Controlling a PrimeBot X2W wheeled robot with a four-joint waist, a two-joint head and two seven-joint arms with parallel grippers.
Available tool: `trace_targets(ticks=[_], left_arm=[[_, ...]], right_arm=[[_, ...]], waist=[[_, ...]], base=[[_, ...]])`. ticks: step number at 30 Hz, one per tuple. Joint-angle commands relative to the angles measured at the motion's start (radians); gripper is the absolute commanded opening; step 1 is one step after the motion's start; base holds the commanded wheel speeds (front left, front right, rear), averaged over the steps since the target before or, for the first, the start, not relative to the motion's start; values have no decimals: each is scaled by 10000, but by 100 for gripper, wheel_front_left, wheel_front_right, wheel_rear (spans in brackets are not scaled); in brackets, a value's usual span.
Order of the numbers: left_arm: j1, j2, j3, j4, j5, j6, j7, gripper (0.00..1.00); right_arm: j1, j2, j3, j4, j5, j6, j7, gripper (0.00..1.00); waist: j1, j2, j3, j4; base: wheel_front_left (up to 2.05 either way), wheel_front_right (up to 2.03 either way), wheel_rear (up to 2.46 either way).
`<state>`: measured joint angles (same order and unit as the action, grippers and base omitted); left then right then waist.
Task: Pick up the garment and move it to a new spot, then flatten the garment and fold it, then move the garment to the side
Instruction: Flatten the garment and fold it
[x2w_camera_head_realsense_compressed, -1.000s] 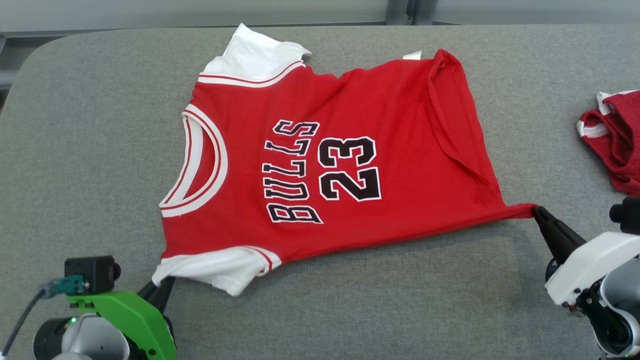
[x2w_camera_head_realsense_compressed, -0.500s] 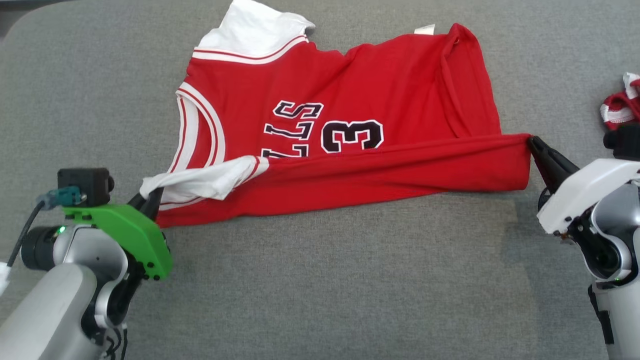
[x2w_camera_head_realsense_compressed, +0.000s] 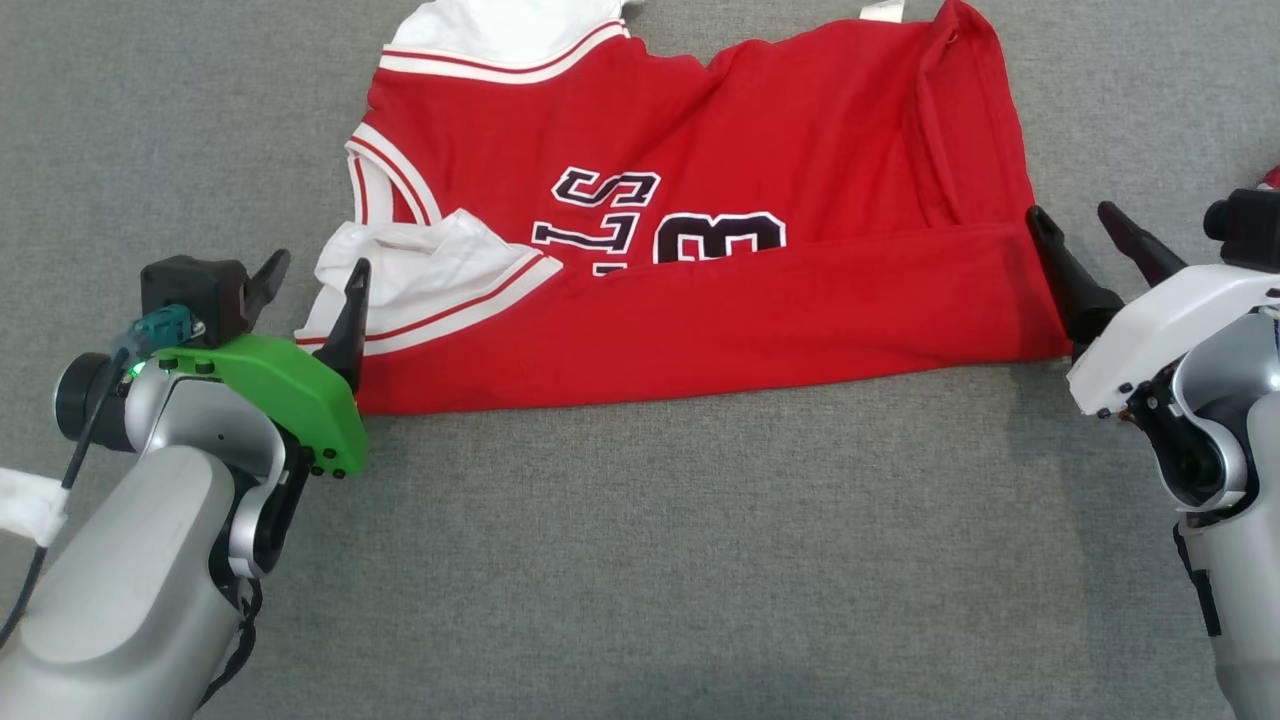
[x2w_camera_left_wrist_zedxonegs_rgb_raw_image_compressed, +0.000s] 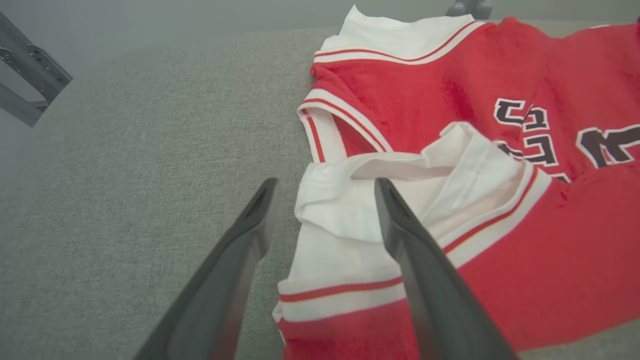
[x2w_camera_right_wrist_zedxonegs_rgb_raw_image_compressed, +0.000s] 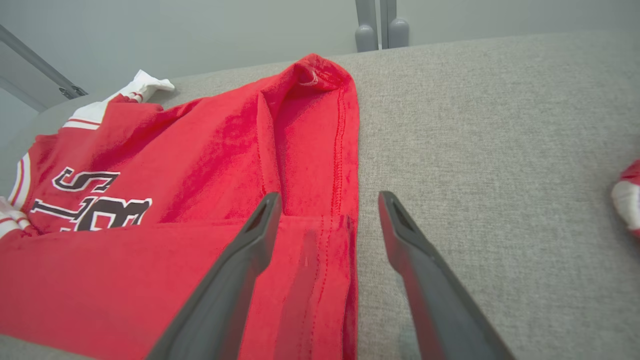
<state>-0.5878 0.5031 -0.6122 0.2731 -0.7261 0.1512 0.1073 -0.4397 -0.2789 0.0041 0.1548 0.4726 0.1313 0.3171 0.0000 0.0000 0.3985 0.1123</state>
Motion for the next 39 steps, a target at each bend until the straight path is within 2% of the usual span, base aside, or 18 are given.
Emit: trace_targets(ticks=[1, 3, 7, 12, 17, 27, 35, 39], left_arm=[[138, -138, 140, 52, 177, 156, -597, 100], [283, -161, 154, 60, 275, 227, -902, 100], [909, -353, 326, -16, 399, 699, -1899, 100], [1826, -516, 421, -165, 513, 1395, -2594, 100], [2286, -660, 422, 217, 530, 1851, -2794, 100], [1567, -999, 38, 1355, 564, 1587, -2346, 100], [1385, -1255, -114, 2043, 248, 1748, -1468, 100], [1491, -1334, -186, 2171, 75, 1668, -1220, 100]], right_arm=[[136, -89, -85, -157, -109, -12, -292, 100], [279, -96, -155, -263, -158, -12, -467, 100], [971, -27, -575, -795, -531, -12, -977, 100], [2037, 499, -1118, -1373, -1041, -11, -1295, 100], [2465, 1220, -1410, -1125, -1589, -11, -1422, 100], [1546, 1678, -1128, 65, -1761, -9, -1042, 100], [1273, 1820, -908, 669, -1822, -11, -511, 100], [1290, 1871, -819, 771, -1776, -9, -365, 100]], waist=[[0, 0, -89, 2], [0, 0, -145, 9], [0, 0, -415, 35], [0, 0, -721, 7], [0, 0, -831, -64], [0, 0, -456, -35], [0, 0, -242, -13], [0, 0, -241, -20]], base=[[0, 0, 0], [0, 0, 0], [0, 0, 0], [0, 0, 0], [0, 0, 0], [0, 0, 0], [0, 0, 0], [0, 0, 0]])
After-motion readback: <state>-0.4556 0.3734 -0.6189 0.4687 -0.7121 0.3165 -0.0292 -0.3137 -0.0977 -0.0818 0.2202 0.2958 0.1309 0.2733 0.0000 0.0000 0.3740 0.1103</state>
